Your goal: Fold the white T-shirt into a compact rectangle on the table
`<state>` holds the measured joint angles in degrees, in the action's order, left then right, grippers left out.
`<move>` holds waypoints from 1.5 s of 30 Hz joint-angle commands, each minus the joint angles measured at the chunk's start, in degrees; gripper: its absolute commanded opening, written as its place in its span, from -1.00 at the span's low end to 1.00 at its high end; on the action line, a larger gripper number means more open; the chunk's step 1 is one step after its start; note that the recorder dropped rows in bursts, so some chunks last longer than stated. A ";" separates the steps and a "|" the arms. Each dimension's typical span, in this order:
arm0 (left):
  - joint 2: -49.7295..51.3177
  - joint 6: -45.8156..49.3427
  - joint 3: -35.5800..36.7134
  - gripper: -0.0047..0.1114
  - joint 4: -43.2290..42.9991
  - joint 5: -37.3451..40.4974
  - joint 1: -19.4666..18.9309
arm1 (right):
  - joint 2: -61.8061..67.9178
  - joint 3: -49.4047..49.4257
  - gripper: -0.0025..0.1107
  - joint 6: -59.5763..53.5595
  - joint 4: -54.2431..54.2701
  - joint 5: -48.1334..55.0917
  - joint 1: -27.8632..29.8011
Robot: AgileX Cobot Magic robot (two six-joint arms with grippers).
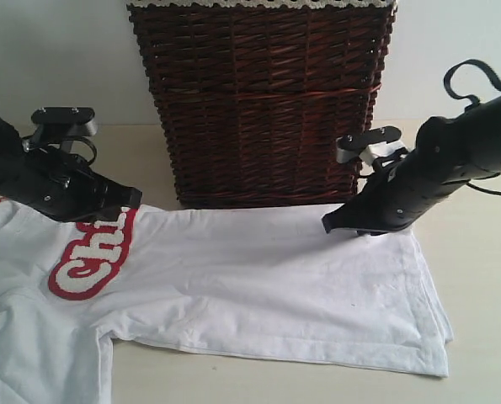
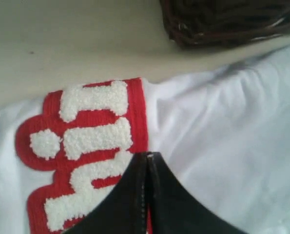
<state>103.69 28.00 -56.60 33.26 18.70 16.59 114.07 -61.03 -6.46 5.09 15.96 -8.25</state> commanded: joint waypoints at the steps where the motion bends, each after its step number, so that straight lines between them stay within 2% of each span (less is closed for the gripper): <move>1: 0.01 0.24 0.46 -0.92 -2.37 -1.81 -0.45 | 4.66 -3.83 -0.96 8.18 -6.86 0.71 0.78; 3: 0.01 0.24 1.38 -0.92 -3.09 -3.30 -1.26 | 6.22 -5.20 -0.96 12.23 -9.83 1.92 1.54; 7: 0.01 -0.41 3.70 -0.92 -3.06 -5.09 -4.24 | 6.96 -5.81 -0.96 11.67 -10.80 4.09 2.18; 12: -0.52 0.76 3.96 -0.92 -3.96 -1.81 -5.96 | 4.77 -5.81 -0.96 9.92 -11.31 4.08 2.18; 15: -1.95 6.17 2.85 -0.92 -5.20 2.64 -5.72 | 2.34 -5.81 -0.96 8.78 -11.19 4.08 2.18; 18: -3.92 6.53 0.70 -0.92 -7.21 8.82 -5.72 | -0.61 -5.81 -0.93 8.64 -10.63 4.81 2.18; 22: -8.95 6.53 -0.88 -0.92 -14.23 15.80 -5.72 | -5.23 -5.81 -0.81 6.46 -6.36 6.18 2.18; 26: -14.99 6.29 -0.88 -0.92 -22.36 23.85 -5.72 | -8.98 -5.81 -0.78 2.42 -1.31 8.00 2.18; 29: -17.96 6.54 0.92 -0.92 -19.66 28.15 -5.22 | -10.86 -5.65 -0.78 -1.37 4.47 8.94 2.18; 31: -19.67 7.95 4.25 -0.92 -18.51 29.18 -3.20 | -11.79 -4.95 -0.78 -4.83 7.98 9.07 2.18; 34: -22.77 6.82 10.82 -0.92 -19.73 28.28 2.05 | -12.57 -4.28 -0.78 -7.64 11.54 10.00 2.18; 37: -25.76 4.47 15.52 -0.92 -19.51 27.79 8.59 | -12.69 -4.28 -0.78 -7.63 12.09 11.60 2.18; 39: -27.40 2.79 18.14 -0.84 -19.51 28.27 13.65 | -12.69 -3.95 -0.78 -7.74 12.65 11.80 2.18; 42: -27.99 0.19 20.59 -0.57 -19.77 27.50 20.60 | -12.69 -3.95 -0.78 -8.08 12.91 11.92 2.18; 43: -27.99 -0.17 21.17 -0.44 -20.08 26.56 22.08 | -12.69 -3.95 -0.78 -8.08 12.91 12.04 2.18; 44: -27.60 -1.72 22.61 -0.17 -20.82 22.93 24.98 | -12.69 -3.95 -0.78 -8.08 12.91 12.16 2.18; 45: -27.06 -1.72 23.22 -0.08 -21.07 21.30 25.83 | -12.69 -3.95 -0.78 -8.08 12.91 12.16 2.18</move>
<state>76.22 28.02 -34.96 13.10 44.34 39.46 102.02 -65.41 -13.90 17.57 28.02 -6.35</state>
